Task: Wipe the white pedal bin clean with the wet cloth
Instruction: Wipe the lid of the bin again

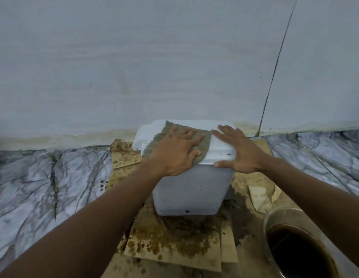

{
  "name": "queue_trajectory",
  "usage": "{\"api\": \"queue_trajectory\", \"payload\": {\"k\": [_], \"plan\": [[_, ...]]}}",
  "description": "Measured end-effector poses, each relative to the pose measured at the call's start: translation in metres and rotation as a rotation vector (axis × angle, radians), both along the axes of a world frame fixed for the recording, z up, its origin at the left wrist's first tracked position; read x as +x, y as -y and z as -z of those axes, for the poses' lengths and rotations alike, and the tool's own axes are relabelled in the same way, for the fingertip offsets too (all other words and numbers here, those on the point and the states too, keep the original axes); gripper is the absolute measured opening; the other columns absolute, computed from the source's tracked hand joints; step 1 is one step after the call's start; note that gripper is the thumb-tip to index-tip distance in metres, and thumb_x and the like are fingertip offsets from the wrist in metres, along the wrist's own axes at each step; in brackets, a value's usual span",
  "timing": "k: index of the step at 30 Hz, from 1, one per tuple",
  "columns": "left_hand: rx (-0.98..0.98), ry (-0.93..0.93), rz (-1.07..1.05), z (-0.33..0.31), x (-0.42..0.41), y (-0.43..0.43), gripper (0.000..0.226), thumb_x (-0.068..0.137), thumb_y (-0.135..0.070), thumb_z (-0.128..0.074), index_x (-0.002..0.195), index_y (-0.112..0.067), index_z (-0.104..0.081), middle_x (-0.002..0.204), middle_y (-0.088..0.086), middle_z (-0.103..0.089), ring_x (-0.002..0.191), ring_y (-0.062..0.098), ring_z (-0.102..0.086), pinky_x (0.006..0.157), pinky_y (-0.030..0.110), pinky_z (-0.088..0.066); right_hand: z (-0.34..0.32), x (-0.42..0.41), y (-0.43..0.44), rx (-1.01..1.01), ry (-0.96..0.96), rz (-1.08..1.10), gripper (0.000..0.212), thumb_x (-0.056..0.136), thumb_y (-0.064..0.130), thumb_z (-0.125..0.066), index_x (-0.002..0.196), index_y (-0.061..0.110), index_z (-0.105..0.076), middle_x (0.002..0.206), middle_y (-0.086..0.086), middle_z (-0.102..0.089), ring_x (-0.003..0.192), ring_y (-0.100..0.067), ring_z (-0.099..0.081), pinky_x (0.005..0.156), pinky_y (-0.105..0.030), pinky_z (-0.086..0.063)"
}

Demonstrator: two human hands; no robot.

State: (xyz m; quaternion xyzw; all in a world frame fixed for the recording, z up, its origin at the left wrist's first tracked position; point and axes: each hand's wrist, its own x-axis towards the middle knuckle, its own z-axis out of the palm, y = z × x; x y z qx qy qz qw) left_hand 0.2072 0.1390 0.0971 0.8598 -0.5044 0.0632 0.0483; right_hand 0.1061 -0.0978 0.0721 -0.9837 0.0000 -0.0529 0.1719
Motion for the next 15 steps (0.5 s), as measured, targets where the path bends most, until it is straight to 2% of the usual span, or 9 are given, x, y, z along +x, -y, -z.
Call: {"api": "queue_trajectory", "payload": {"k": [4,11,13,15], "plan": [[0.024,-0.023,-0.021,0.0,-0.003,-0.002,0.058,0.105,-0.053,-0.02,0.16,-0.036,-0.01,0.168,-0.003,-0.012,0.155,0.014,-0.006,0.125,0.038,-0.005,0.002,-0.003,0.002,0.042,0.003,0.008,0.107,0.068,0.079,-0.062,0.156,0.042,-0.013,0.167,0.014,-0.003,0.153,-0.007,0.005,0.126,-0.039,-0.001],[-0.121,-0.18,-0.088,-0.006,0.039,-0.097,0.064,0.097,-0.065,-0.027,0.156,-0.04,-0.025,0.165,-0.01,-0.022,0.154,0.011,-0.011,0.126,0.042,-0.012,0.002,0.002,0.0,0.064,0.037,-0.004,0.107,0.069,0.078,-0.066,0.157,0.043,-0.016,0.167,0.013,-0.005,0.153,-0.008,0.003,0.126,-0.038,-0.001],[-0.135,-0.162,-0.106,-0.002,0.038,-0.093,0.067,0.095,-0.065,-0.023,0.157,-0.037,-0.026,0.165,-0.008,-0.023,0.153,0.012,-0.012,0.126,0.037,-0.009,0.002,0.002,0.0,0.056,0.042,0.0,0.106,0.07,0.076,-0.066,0.157,0.042,-0.015,0.167,0.011,-0.005,0.154,-0.01,0.002,0.126,-0.04,-0.001],[-0.122,-0.083,-0.138,0.002,0.027,-0.074,0.07,0.096,-0.062,-0.013,0.158,-0.032,-0.023,0.166,-0.003,-0.022,0.154,0.015,-0.012,0.126,0.039,-0.007,0.001,0.001,0.0,0.045,0.045,0.004,0.105,0.071,0.074,-0.067,0.157,0.041,-0.015,0.167,0.01,-0.006,0.154,-0.011,0.001,0.126,-0.039,0.0]]}}
